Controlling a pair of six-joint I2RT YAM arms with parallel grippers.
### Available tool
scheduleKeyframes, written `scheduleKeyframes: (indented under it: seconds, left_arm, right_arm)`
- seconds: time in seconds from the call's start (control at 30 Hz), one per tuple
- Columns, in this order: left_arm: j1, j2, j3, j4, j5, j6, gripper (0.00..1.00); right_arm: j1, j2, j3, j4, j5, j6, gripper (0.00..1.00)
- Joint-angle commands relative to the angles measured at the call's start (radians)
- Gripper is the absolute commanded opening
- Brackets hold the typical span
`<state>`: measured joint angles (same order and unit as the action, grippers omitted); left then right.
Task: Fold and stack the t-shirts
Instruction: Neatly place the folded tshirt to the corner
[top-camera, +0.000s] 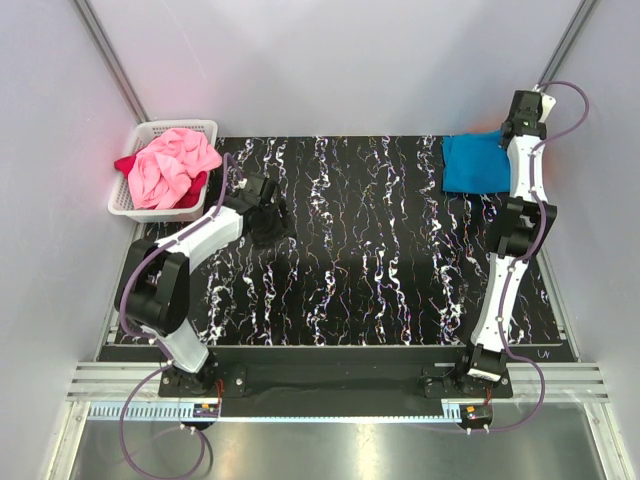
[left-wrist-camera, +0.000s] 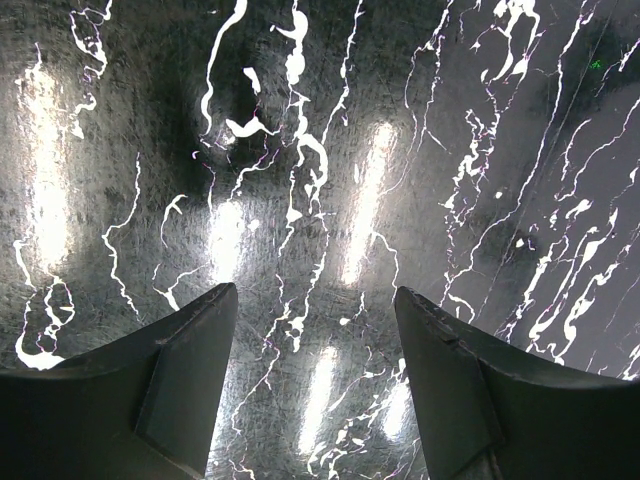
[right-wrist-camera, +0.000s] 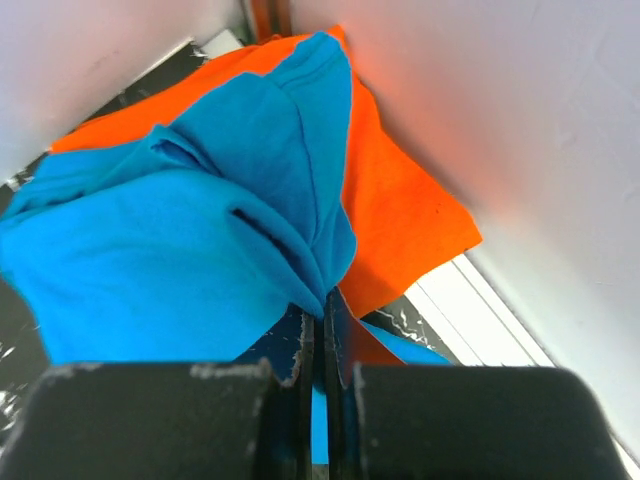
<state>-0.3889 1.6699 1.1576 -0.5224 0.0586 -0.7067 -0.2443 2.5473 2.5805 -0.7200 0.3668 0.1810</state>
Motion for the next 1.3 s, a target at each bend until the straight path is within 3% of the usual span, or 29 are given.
scheduleKeyframes:
  seconds: [0.0, 0.3, 0.73, 0.77, 0.87, 0.9, 0.93, 1.07, 1.27]
  left_arm:
    - [0.004, -0.002, 0.048, 0.019, 0.017, 0.013, 0.69]
    - [0.004, 0.01, 0.051, 0.013, 0.006, 0.016, 0.69]
    - [0.002, 0.063, 0.083, 0.013, 0.018, 0.016, 0.69]
    - [0.001, 0.063, 0.083, 0.013, 0.018, 0.015, 0.69]
    - [-0.001, 0.067, 0.086, 0.013, 0.018, 0.018, 0.7]
    - [-0.004, 0.067, 0.086, 0.013, 0.014, 0.024, 0.71]
    - [-0.007, 0.065, 0.085, 0.013, 0.007, 0.026, 0.72]
    - [-0.016, 0.047, 0.083, 0.013, -0.031, 0.045, 0.79]
    - [-0.041, 0.021, 0.079, 0.013, -0.085, 0.067, 0.84]
  right_arm:
    - [-0.006, 0.004, 0.032, 0.076, 0.124, 0.018, 0.0]
    - [-0.03, -0.01, 0.038, 0.155, 0.234, 0.066, 0.0]
    - [-0.05, 0.057, 0.043, 0.212, 0.241, 0.049, 0.01]
    - [-0.05, 0.053, 0.021, 0.211, 0.238, 0.055, 0.17]
    - [-0.05, 0.039, -0.013, 0.211, 0.196, 0.064, 0.42]
    - [-0.05, 0.034, -0.016, 0.212, 0.183, 0.066, 0.61]
    - [-0.05, 0.03, -0.022, 0.212, 0.176, 0.067, 0.67]
    - [-0.05, -0.018, -0.054, 0.212, 0.11, 0.043, 0.78]
    - [-0.049, -0.151, -0.186, 0.195, 0.066, 0.058, 0.8]
